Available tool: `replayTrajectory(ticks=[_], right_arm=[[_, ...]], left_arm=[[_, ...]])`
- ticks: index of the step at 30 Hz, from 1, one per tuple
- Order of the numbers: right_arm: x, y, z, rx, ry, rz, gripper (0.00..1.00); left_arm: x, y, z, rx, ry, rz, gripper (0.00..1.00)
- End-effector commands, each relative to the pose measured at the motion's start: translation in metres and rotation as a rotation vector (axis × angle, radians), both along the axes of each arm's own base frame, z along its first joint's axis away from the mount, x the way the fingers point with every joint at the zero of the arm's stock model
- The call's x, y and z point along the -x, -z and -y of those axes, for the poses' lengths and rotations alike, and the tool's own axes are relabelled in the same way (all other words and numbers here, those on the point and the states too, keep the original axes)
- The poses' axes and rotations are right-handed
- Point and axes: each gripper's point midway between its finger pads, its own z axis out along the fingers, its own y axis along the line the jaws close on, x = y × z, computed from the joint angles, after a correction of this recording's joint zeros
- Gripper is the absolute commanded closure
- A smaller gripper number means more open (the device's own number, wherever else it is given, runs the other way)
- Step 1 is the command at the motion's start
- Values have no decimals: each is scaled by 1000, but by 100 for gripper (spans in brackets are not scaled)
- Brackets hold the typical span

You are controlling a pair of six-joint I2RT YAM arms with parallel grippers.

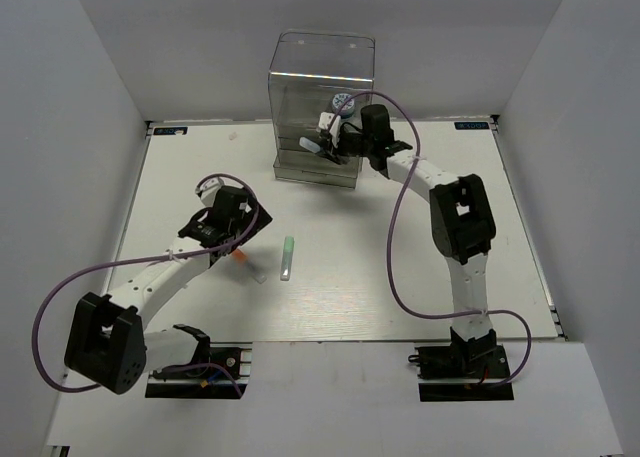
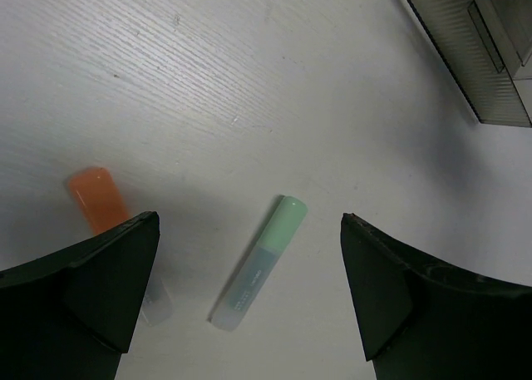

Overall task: Sort the stationery into containers
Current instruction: Place the pen in the drawer, then pick up the pen from the center of the board.

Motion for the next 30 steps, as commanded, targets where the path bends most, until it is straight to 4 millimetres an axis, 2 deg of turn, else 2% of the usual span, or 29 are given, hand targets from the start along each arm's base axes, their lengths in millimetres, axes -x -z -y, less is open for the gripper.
replayTrajectory(ticks=[1,4,6,9,10,11,12,13,14,15,17,18,19,20,22,23,24,26,27,29,30], right_arm=[[-35,-34,-8,-60,61,144,100],[-46,-21,-5,-29,89,156,97],[-48,-14,-5,-15,89,160,92],[-44,-4,0,11,88,143,71],[-38,2,0,20,80,131,60],[-36,-3,3,19,79,135,57],[-31,6,4,28,72,117,56],[-27,0,4,24,63,122,53],[-25,-6,7,22,65,122,53],[-20,-2,8,26,58,106,52],[-13,-19,11,6,53,95,50],[-6,-22,13,-1,54,74,50],[-2,-22,15,-9,57,52,50],[5,-34,17,-27,47,52,50],[20,-35,25,-32,50,23,50],[31,-51,33,-45,52,35,50],[39,-42,37,-34,57,9,50],[54,-48,49,-26,84,-2,52],[59,-35,56,-5,110,-30,52],[72,-36,68,8,137,-34,52],[77,-21,78,26,160,-63,52]], left_arm=[[12,-1,-13,-3,-55,-13,0],[16,1,-14,9,-72,-23,0],[18,0,-14,16,-80,-27,0],[26,7,-18,3,-89,-67,0],[28,10,-18,4,-98,-83,0],[30,11,-19,0,-98,-91,0],[33,16,-20,-4,-106,-113,0],[34,18,-18,-6,-105,-129,0],[34,18,-18,-6,-105,-130,0],[35,21,-18,-15,-106,-147,0],[38,29,-19,-25,-123,-193,0],[34,26,-17,-26,-124,-194,0],[37,32,-18,-33,-131,-218,0],[37,37,-16,-41,-127,-248,0],[37,42,-14,-41,-129,-280,0],[35,46,-13,-48,-130,-294,0],[34,46,-9,-51,-121,-297,2],[34,55,-7,-59,-116,-330,4],[31,55,-6,-60,-116,-333,5],[24,57,-3,-65,-117,-341,7],[29,66,-5,-92,-120,-391,8]])
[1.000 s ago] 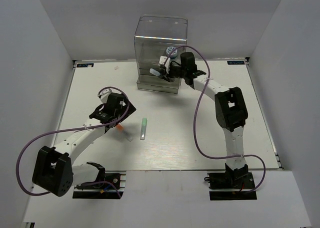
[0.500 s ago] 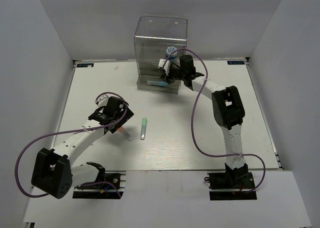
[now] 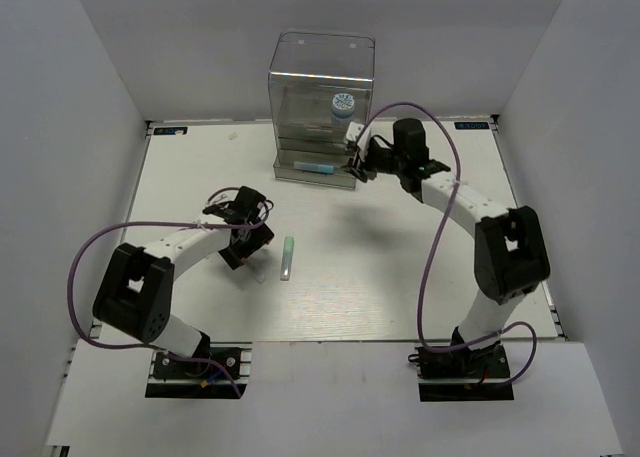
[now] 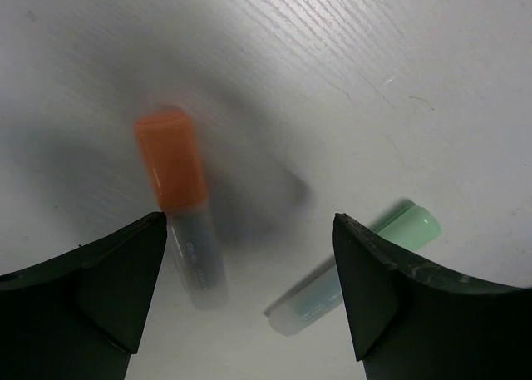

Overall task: Sort the stationery into containers
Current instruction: Pick up the pen from the center of the board.

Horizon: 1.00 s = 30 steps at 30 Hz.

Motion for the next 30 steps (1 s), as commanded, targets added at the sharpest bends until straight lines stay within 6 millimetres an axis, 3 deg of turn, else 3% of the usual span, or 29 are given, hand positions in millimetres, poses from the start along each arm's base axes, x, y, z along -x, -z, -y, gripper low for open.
replayTrajectory(ticks=[1,2,4,5,7,10,16,18,20,21,25,27,30], right_arm=[[21,22,24,24,56,-77,52],[24,12,33,16,74,-57,52],[33,30,47,27,95,-102,52],[37,19,50,14,99,-85,52],[45,30,59,16,114,-115,52],[52,27,69,-3,133,-125,52],[61,32,80,-14,147,-159,52],[61,34,84,-15,156,-170,49],[64,33,87,-17,154,-177,17],[66,33,89,-14,153,-174,10],[72,38,96,-10,166,-195,10],[72,44,100,-8,200,-221,10],[70,56,111,7,254,-273,10]], left_arm=[[-6,-1,4,-16,2,-34,10],[-5,2,4,-25,2,-55,12],[-1,10,2,-45,2,-96,16],[-1,10,2,-45,2,-97,17],[1,15,3,-41,5,-109,21],[3,22,4,-31,8,-115,23],[-2,22,6,-31,17,-109,47],[-9,14,9,-20,27,-77,60],[-26,-3,19,15,44,-13,76],[-33,-12,22,27,53,22,80],[-72,-57,49,123,96,170,95],[-92,-80,63,183,95,241,96],[-116,-97,84,281,85,315,96]])
